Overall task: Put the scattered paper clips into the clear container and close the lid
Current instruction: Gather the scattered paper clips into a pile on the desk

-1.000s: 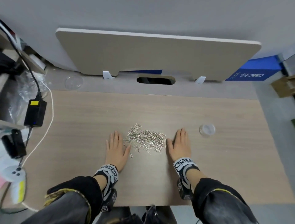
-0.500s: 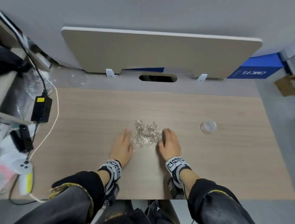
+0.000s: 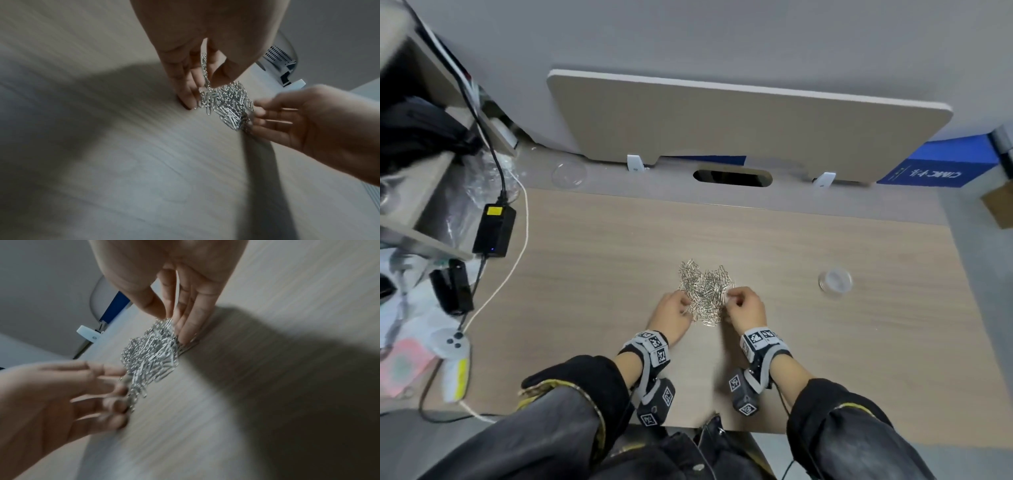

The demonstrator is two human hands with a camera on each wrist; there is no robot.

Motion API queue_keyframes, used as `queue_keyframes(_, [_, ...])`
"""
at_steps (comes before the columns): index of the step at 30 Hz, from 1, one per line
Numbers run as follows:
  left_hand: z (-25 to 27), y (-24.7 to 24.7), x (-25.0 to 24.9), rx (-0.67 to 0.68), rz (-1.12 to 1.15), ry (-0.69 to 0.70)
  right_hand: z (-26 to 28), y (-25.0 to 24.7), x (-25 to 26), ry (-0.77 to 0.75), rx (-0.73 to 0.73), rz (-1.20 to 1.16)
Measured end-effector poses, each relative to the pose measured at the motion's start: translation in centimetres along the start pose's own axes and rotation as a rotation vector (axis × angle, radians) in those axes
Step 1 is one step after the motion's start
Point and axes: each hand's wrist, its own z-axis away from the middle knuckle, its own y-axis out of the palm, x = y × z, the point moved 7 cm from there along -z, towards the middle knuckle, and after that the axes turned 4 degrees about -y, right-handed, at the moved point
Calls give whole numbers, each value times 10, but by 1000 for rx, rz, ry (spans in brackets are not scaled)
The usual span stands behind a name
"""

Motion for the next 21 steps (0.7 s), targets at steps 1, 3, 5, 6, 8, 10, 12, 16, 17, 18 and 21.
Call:
queue_keyframes(1, [1,-5,2,4,-22,15,-1,-10,-5,2,-18,25])
queue_keyframes(3, [8,-8,7,90,-149,54,3,-23,-8,-31,59,179])
queue_keyframes(5, [18,0,8,251,-360,142,14,-19,-7,-84,277,418])
queue_keyframes(6, [23,7,7,320,-439,195,21,-12,-6,-101,384,515])
queue_keyframes(8, [25,18,0,384,-514,288,27,1,2,-150,502,615])
queue_keyframes(10, [19,26,-12,365,-522,345,26,15,16,-204,520,620])
queue_keyframes(12, [12,29,-26,318,-532,363,21,23,30,-235,496,584])
queue_keyframes(16, [-5,18,-42,229,-472,348,7,23,46,-238,396,437])
queue_keyframes(17, [-9,12,-42,195,-413,341,4,18,46,-234,342,403])
queue_keyframes(18, [-13,6,-38,151,-354,331,2,11,45,-224,272,379])
queue_keyframes(21, [-27,-18,-21,-6,-263,213,-8,-18,38,-169,47,326])
